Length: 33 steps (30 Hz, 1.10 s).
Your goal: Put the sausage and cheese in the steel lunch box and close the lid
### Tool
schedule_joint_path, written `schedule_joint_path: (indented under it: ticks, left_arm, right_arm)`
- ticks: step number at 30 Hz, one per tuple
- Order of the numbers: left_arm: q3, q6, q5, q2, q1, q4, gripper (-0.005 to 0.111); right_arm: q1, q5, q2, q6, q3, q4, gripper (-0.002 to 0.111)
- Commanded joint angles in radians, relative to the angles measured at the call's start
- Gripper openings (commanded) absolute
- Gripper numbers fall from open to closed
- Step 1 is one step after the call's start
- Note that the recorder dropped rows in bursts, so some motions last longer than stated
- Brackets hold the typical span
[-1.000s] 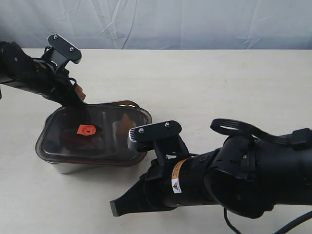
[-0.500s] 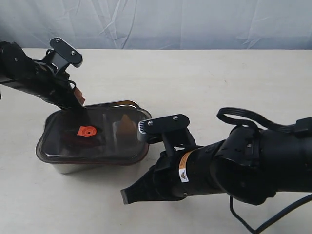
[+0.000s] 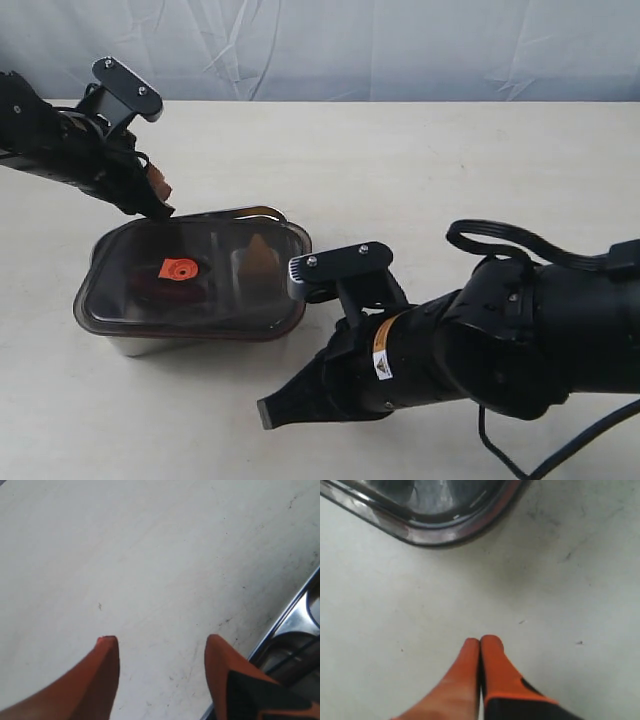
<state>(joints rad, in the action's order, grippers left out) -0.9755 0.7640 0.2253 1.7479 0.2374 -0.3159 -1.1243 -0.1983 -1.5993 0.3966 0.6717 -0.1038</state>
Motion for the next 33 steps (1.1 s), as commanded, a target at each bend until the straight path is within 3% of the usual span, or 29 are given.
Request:
schedule_joint_path:
  ticks: [1,5,18,33]
  left_arm:
    - [0.001,-0.004,-0.008,-0.01,0.005,0.004,0.05]
    - [0.001,-0.004,-0.008,-0.023,0.005,0.004,0.05]
    - [0.001,-0.005,0.005,-0.062,0.005,0.008,0.05]
    - [0.001,-0.032,0.022,-0.075,0.005,0.008,0.05]
  right_arm:
    - [0.005,0.009,0.065,-0.005,0.003,-0.032,0.0]
    - [0.005,0.028,0.099,-0.005,0.012,-0.037,0.0]
    - [0.006,-0.155,-0.012,-0.091,0.168,-0.086,-0.001]
    - [0.008,-0.028,-0.122,-0.102,0.173,-0.055,-0.001]
